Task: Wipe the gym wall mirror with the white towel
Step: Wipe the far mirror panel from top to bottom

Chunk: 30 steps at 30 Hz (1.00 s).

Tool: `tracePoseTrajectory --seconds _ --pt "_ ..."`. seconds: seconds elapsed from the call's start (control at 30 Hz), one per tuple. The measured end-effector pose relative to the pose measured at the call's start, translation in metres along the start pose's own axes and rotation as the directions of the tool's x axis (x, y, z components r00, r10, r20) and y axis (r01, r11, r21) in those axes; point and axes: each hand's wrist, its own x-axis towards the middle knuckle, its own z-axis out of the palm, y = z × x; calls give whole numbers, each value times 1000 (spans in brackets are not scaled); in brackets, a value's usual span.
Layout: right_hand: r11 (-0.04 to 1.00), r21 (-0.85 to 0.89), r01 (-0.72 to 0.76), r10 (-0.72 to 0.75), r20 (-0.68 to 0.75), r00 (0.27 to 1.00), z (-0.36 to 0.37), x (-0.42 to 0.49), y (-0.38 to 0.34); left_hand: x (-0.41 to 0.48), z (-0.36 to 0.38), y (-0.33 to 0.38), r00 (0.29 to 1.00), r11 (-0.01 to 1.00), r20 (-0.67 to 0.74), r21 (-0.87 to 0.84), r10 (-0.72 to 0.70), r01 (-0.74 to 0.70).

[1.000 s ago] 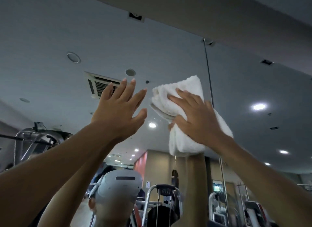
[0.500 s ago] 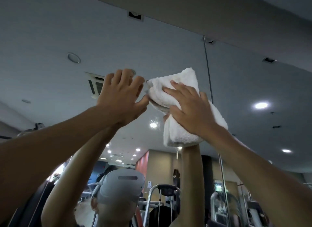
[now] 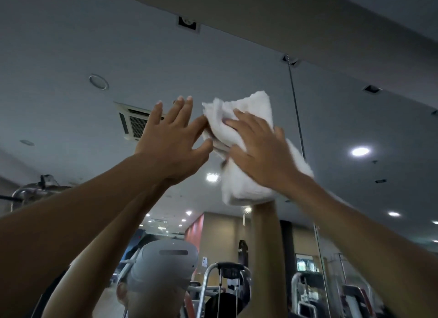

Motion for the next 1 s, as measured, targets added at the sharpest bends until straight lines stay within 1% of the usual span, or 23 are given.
tracePoseTrajectory --seconds 0.03,0.07,0.13,0.2,0.23,0.27,0.3,0.37,0.4,0.43,0.47,0.5,0.53,0.6,0.67,0.73,0.77,0.8,0.83,0.87,0.93,0.97,1.0 --pt "1000 19 2 -2 9 1000 -3 -1 19 1 1 0 1000 1000 5 6 -2 2" --pt "998 14 -59 59 9 998 -4 4 39 2 3 -1 1000 1000 11 13 -6 6" --pt "958 -2 -288 288 -44 957 -3 29 66 3 5 -2 1000 1000 20 15 -11 11" --pt "881 -28 -472 465 -136 875 5 58 60 2 4 -2 1000 1000 11 -5 -8 8" --pt "853 -49 -520 507 -155 848 9 70 48 2 4 -2 1000 1000 8 -14 -5 5" --pt "850 -65 -523 512 -138 848 12 75 34 2 4 -2 1000 1000 8 -21 -3 3" --pt "875 -75 -478 469 -104 877 14 74 21 2 4 -2 1000 1000 10 -24 -1 1" --pt "962 -84 -261 260 -33 965 12 55 7 2 2 -2 1000 1000 4 -18 -1 1" --pt "987 -58 -147 147 -5 989 7 42 8 3 0 -2 1000 1000 -2 -6 -1 1" --pt "997 -9 -72 72 16 997 2 29 12 4 -2 -2 1000 1000 -11 14 -2 2" --pt "999 34 -41 40 22 999 -3 20 23 6 -4 -2 1000 999 -25 37 -1 2" --pt "998 46 -47 46 15 999 -7 15 37 9 -7 -1 999 998 -44 56 1 1" --pt "995 33 -93 93 7 996 -7 17 52 13 -9 0 997 998 -72 62 1 4" --pt "969 16 -248 249 -26 968 -4 38 74 19 -5 2 989 999 -149 48 0 7" --pt "926 12 -378 377 -90 922 1 73 77 23 1 3 980 999 -198 26 -17 23" --pt "873 -65 -484 472 -144 870 10 102 66 21 4 3 980 998 -192 -20 -55 53" --pt "853 -101 -512 494 -161 855 14 108 58 20 4 3 981 997 -180 -41 -76 70" --pt "854 -118 -506 486 -167 858 16 108 50 20 2 2 983 995 -161 -49 -94 88" --pt "881 -112 -459 441 -153 884 14 103 43 21 2 1 986 994 -128 -48 -108 103" --pt "926 -91 -367 356 -119 927 13 93 41 21 2 1 990 993 -90 -42 -111 107" --pt "994 -21 -110 110 -7 994 5 64 47 24 5 -1 995 996 -44 -15 -90 89" --pt "999 51 -18 16 42 999 1 50 53 25 6 -2 996 997 -36 0 -83 83" --pt "995 97 22 -28 64 998 -2 42 64 26 7 -4 996 997 -32 12 -82 83"
